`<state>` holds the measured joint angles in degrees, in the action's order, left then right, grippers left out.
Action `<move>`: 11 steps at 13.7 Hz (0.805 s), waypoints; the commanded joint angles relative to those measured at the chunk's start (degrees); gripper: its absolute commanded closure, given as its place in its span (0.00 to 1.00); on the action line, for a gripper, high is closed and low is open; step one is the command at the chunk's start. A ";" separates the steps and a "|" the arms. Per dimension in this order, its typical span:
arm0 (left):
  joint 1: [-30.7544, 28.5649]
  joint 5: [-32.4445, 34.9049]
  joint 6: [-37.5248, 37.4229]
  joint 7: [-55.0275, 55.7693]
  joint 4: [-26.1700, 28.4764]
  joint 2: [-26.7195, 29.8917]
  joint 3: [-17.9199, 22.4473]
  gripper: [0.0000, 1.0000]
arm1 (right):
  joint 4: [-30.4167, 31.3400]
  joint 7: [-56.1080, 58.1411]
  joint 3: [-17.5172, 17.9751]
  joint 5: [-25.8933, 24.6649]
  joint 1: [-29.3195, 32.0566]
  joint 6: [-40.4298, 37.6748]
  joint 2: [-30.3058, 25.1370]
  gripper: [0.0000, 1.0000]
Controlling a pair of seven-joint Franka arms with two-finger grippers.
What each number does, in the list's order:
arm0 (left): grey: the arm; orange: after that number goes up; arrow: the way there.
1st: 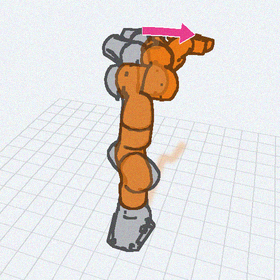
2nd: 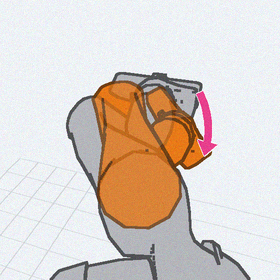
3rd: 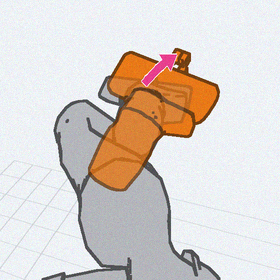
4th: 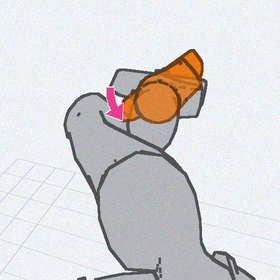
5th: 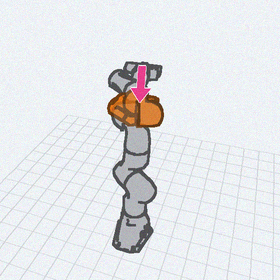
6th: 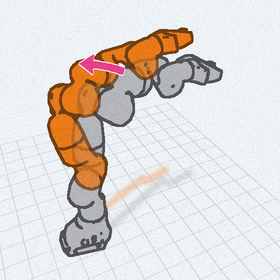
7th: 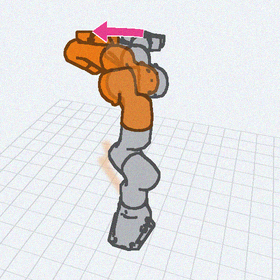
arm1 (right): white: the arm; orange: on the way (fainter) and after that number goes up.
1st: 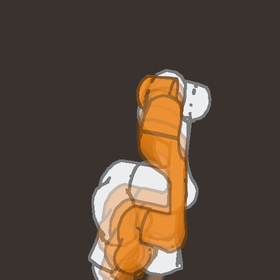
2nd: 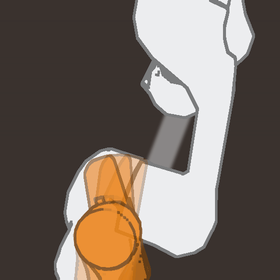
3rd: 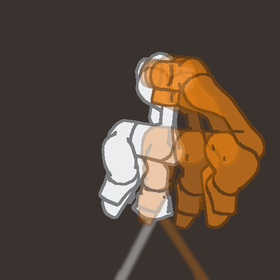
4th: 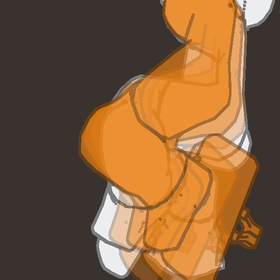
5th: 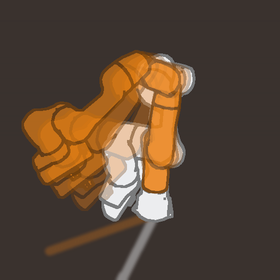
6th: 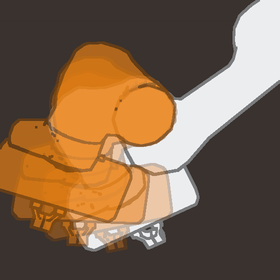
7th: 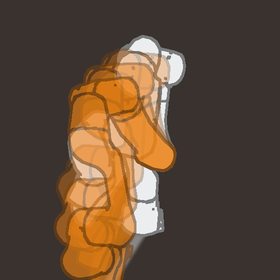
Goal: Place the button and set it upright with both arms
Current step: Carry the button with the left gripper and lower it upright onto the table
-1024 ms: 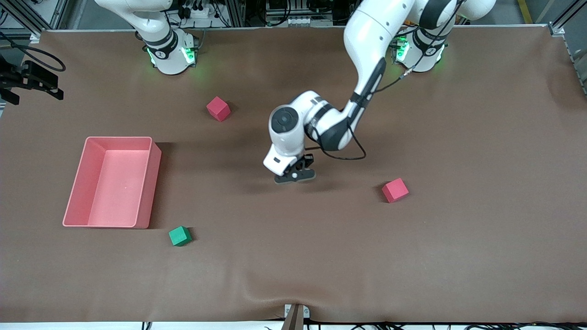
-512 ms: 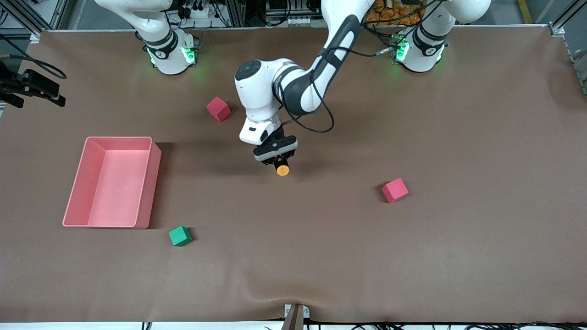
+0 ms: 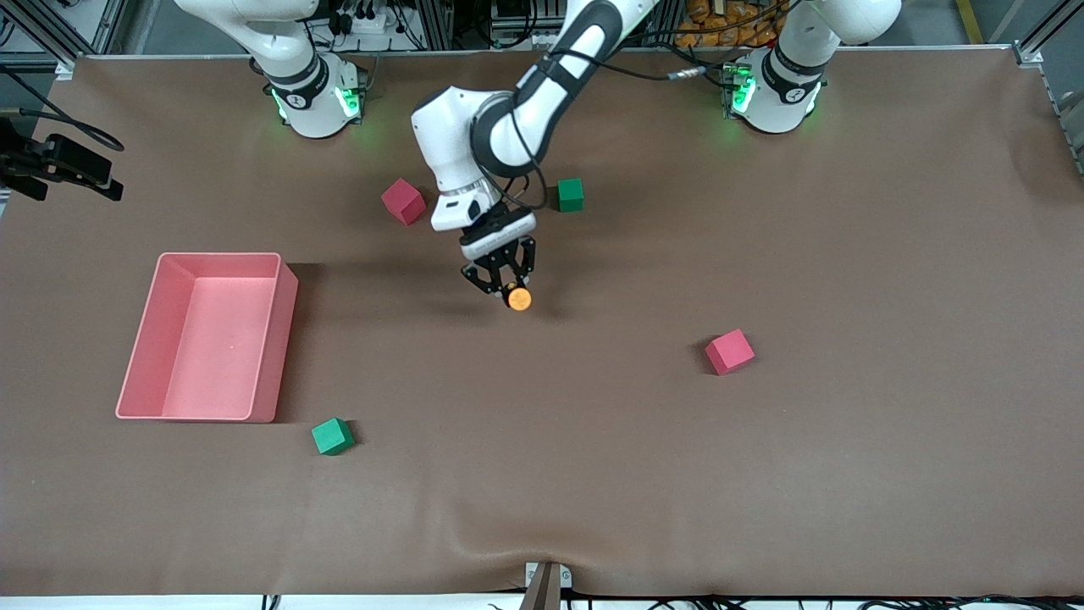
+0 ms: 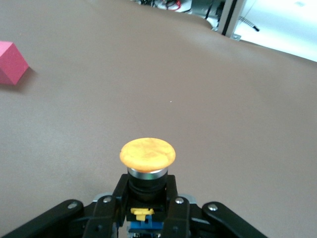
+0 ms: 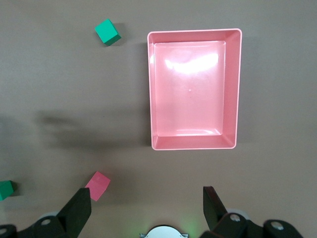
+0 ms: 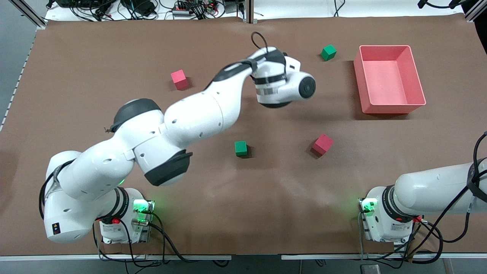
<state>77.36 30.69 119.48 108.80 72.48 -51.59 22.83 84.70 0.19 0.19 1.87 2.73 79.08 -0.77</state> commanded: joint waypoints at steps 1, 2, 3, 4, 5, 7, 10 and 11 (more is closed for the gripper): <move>2.17 9.17 -0.39 8.14 -0.23 -3.76 1.34 1.00 | 0.20 -0.98 -0.28 0.76 -0.18 0.03 -0.20 0.00; 3.13 13.38 -1.34 11.14 -0.06 -5.26 1.34 1.00 | 0.20 -0.72 -0.28 0.76 -0.18 0.03 -0.20 0.00; 3.58 16.91 -4.22 13.43 0.03 -5.63 1.25 1.00 | 0.20 -0.72 -0.28 0.76 -0.18 -0.06 -0.20 0.00; 4.45 18.77 -6.60 14.85 0.03 -5.63 0.81 1.00 | 0.20 -0.80 -0.28 0.76 -0.18 -0.41 -0.20 0.00; 5.25 19.05 -7.67 15.39 0.29 -5.37 0.55 1.00 | 0.20 -0.98 -0.28 0.76 -0.18 -0.41 -0.20 0.00; 6.30 20.01 -8.12 17.57 0.47 -5.89 0.55 1.00 | 0.20 -1.16 -0.28 0.76 -0.35 0.02 -0.20 0.00; 6.66 24.76 -9.18 23.82 1.17 -9.49 -0.68 1.00 | 0.46 -1.16 -0.28 0.76 -0.27 -0.24 -0.11 0.00; 6.66 24.85 -9.18 24.44 1.26 -10.45 -0.77 1.00 | 0.90 -1.24 -0.28 0.85 -0.18 -0.24 -0.11 0.00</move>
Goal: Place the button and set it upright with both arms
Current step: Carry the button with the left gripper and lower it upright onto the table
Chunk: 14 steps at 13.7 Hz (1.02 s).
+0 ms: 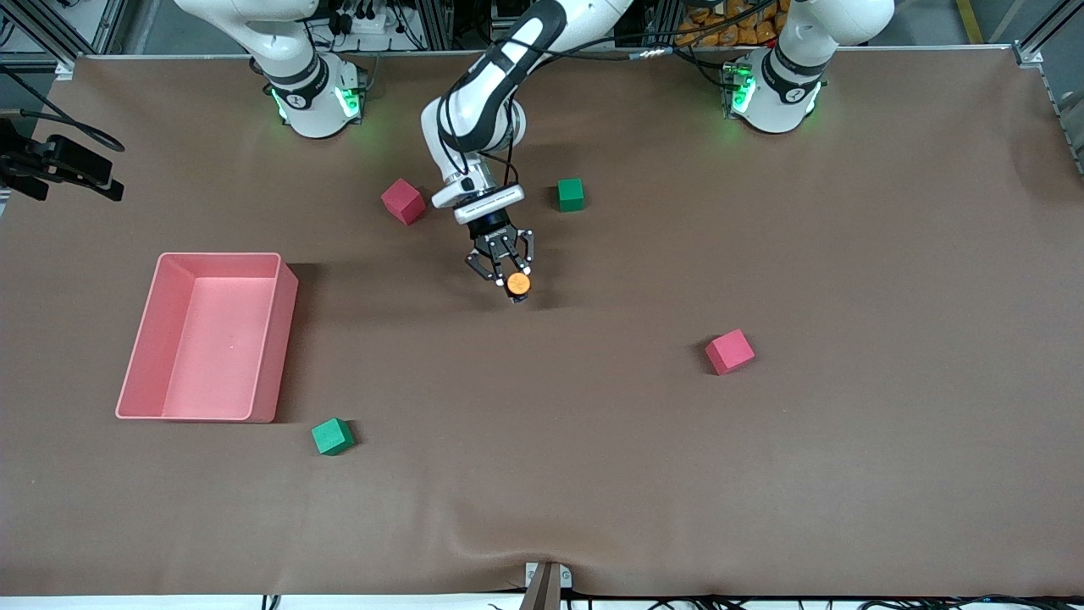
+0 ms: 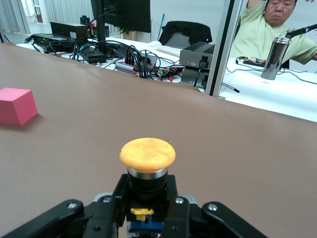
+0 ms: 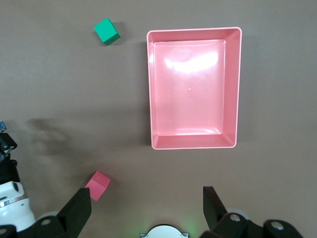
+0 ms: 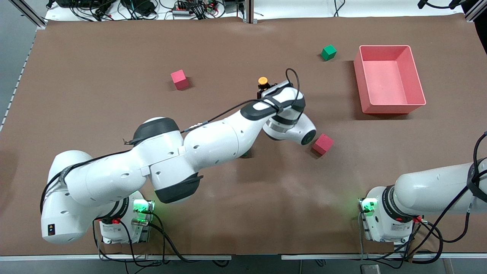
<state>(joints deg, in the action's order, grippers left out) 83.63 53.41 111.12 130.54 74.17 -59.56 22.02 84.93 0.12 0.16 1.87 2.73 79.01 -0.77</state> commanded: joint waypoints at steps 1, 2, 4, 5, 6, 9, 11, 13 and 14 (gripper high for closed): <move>0.39 2.22 -0.82 3.66 -0.43 -2.76 -0.05 1.00 | 0.76 -1.17 -0.16 0.85 -0.27 -0.08 -0.11 0.00; 0.39 2.22 -0.82 3.84 -0.52 -3.63 -0.31 0.99 | 0.76 -1.26 -0.16 0.77 -0.44 -0.08 -0.11 0.00; 0.57 2.92 -0.82 5.68 -0.43 -6.26 -0.40 0.98 | 0.76 -1.26 -0.16 0.77 -0.53 0.01 0.07 0.00; 0.57 3.71 -0.82 5.86 -0.43 -6.27 -0.49 0.98 | 0.76 -1.26 -0.16 0.85 -0.53 -0.08 0.07 0.00; 0.57 3.89 -0.82 5.60 -0.43 -6.19 -0.49 0.98 | 0.76 -1.26 -0.16 0.77 -0.44 -0.25 0.07 0.00; 0.57 3.98 -0.82 5.86 -0.34 -6.71 -0.58 0.89 | 0.68 -1.35 -0.16 0.77 -0.44 -0.43 -0.02 0.00; 0.57 4.07 -0.82 5.69 0.18 -6.71 -0.58 0.42 | 0.59 -1.35 0.02 0.77 -0.53 -0.43 -0.11 0.00; 0.57 5.55 -0.82 4.29 0.27 -6.80 -0.75 0.00 | 0.50 -1.35 0.02 0.77 -0.44 -0.87 -0.11 0.00; 0.48 5.65 -0.82 4.37 0.27 -6.71 -1.27 0.00 | 0.50 -1.35 0.02 0.77 -0.44 -0.87 -0.11 0.00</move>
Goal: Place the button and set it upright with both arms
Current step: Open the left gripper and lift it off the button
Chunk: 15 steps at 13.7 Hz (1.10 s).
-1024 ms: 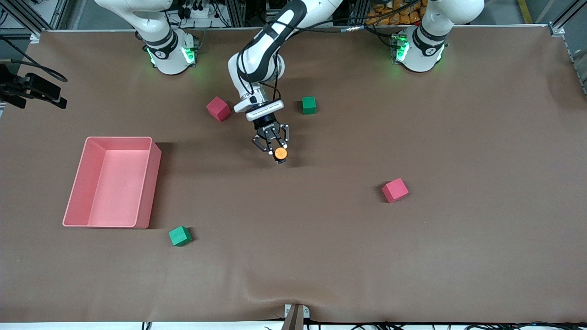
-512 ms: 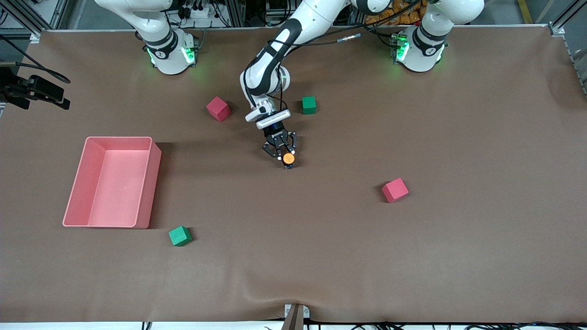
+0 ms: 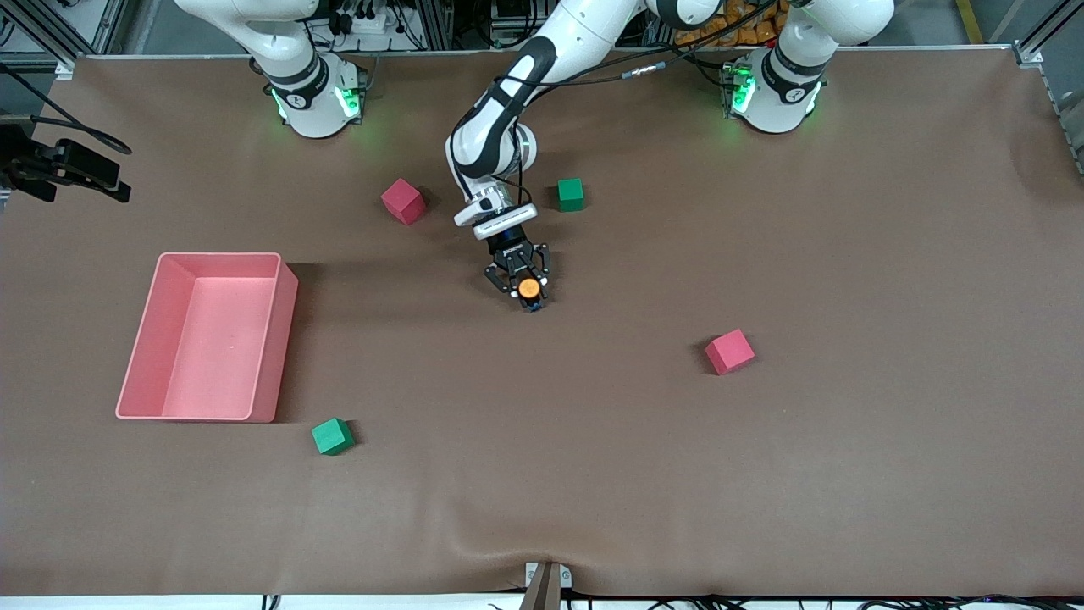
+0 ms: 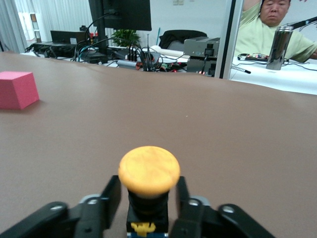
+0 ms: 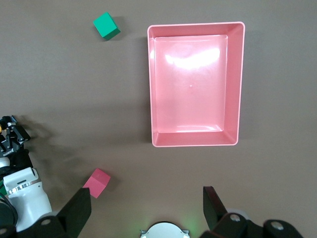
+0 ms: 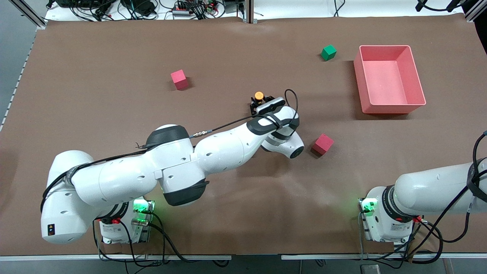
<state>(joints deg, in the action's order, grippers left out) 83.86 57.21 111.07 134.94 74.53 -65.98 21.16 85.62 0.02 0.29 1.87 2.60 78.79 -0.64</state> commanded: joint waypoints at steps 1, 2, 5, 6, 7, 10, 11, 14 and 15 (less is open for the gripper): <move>0.25 1.85 -0.76 -0.29 -0.09 -0.29 -0.50 0.00 | -0.19 -1.25 -0.12 0.76 -0.23 -0.75 -0.32 0.00; 0.34 1.85 -0.76 -0.38 -0.09 -0.03 -0.94 0.00 | -0.10 -1.25 -0.12 0.76 -0.23 -0.83 -0.24 0.00; 0.60 1.76 -3.38 -1.69 0.61 1.46 -4.09 0.00 | -0.10 -1.25 -0.12 0.76 -0.40 -0.75 -0.24 0.00; 0.60 1.76 -5.92 -5.27 1.14 1.55 -5.50 0.00 | -0.10 -1.25 -0.12 0.76 -0.40 -0.83 -0.24 0.00; 0.69 1.07 -7.34 -8.44 1.66 1.90 -5.86 0.00 | -0.10 -1.25 -0.12 0.76 -0.31 -0.84 -0.24 0.00; -0.36 -3.68 -7.36 -17.47 2.81 9.27 -7.27 0.00 | -0.19 -1.25 -0.12 0.76 -0.40 -0.84 -0.24 0.00; -0.62 -4.82 -7.44 -19.26 2.72 11.03 -7.27 0.00 | -0.19 -1.25 -0.12 0.85 -0.31 -0.92 -0.24 0.00; -3.43 -7.45 -7.10 -25.66 2.90 18.84 -7.80 0.00 | -0.28 -1.25 -0.12 0.76 -0.31 -1.71 -0.32 0.00; -4.83 -10.77 -6.14 -29.09 2.55 21.22 -7.80 0.00 | -0.28 -1.25 -0.12 0.76 -0.31 -1.71 -0.32 0.00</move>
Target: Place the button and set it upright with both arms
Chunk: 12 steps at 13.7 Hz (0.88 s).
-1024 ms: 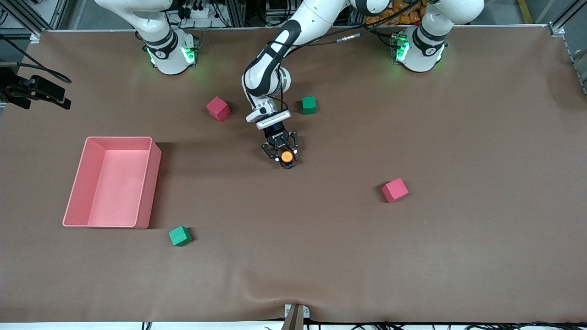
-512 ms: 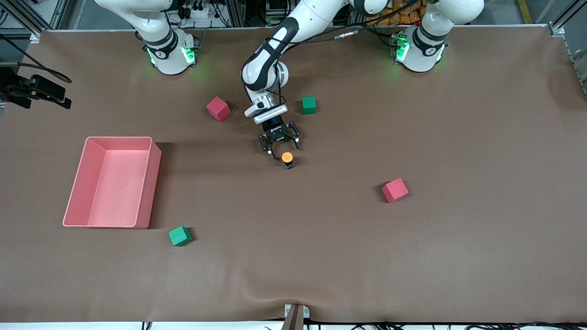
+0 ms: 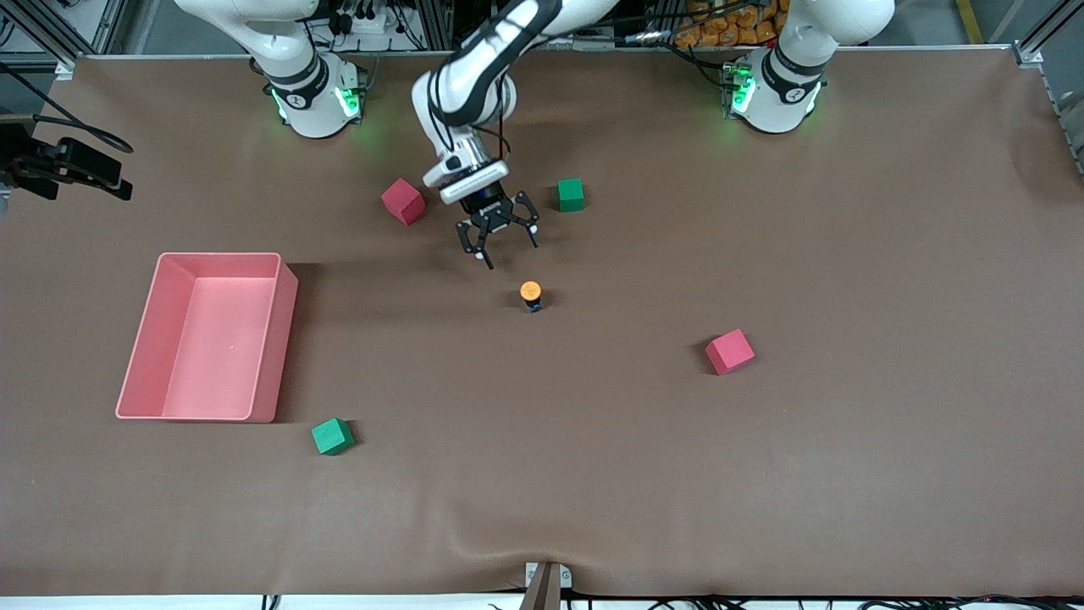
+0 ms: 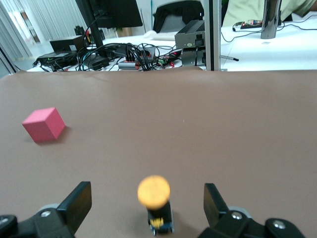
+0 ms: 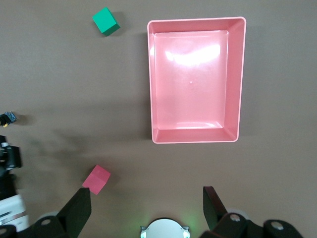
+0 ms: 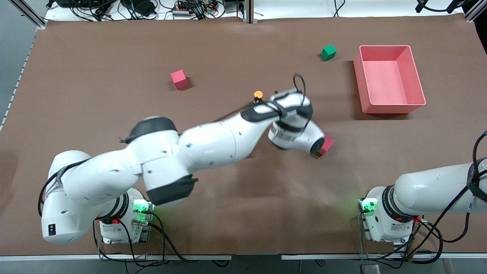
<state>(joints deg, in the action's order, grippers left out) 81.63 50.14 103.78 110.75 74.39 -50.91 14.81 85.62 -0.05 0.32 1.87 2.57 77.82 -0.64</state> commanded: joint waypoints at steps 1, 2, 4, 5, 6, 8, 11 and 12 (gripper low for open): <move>-5.23 -8.69 3.08 -7.54 2.86 9.39 -1.45 0.00 | -0.28 -1.18 -0.14 0.77 -0.28 -0.74 -0.32 0.00; -8.48 -13.62 5.10 -11.48 3.56 13.51 -1.45 0.00 | -0.28 -1.18 -0.14 0.85 -0.28 -0.74 -0.32 0.00; -13.23 -22.32 6.17 -24.99 4.09 19.15 -1.62 0.00 | -0.28 -1.18 -0.14 0.85 -0.28 -0.74 -0.32 0.00; -15.95 -27.67 6.17 -30.63 4.09 21.79 -1.45 0.00 | -0.28 -1.18 -0.14 0.77 -0.28 -0.74 -0.32 0.00; -18.94 -31.64 5.91 -34.69 4.18 24.08 -1.45 0.00 | -0.28 -1.18 -0.14 0.85 -0.28 -0.66 -0.32 0.00; -24.04 -37.11 5.21 -43.99 4.27 28.04 -1.53 0.00 | -0.28 -1.18 -0.14 0.85 -0.28 -0.74 -0.32 0.00; -30.20 -43.54 -0.13 -56.05 4.09 33.93 -1.45 0.00 | -0.28 -1.18 -0.14 0.85 -0.28 -0.74 -0.32 0.00; -31.44 -43.63 -3.90 -59.48 4.09 36.03 -1.36 0.00 | -0.19 -1.18 -0.14 0.85 -0.28 -0.74 -0.32 0.00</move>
<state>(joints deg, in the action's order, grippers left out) 52.05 7.99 104.25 56.19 76.01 -19.99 14.50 85.57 -0.10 0.34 1.87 2.52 77.66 -0.67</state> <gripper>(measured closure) 0.000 0.000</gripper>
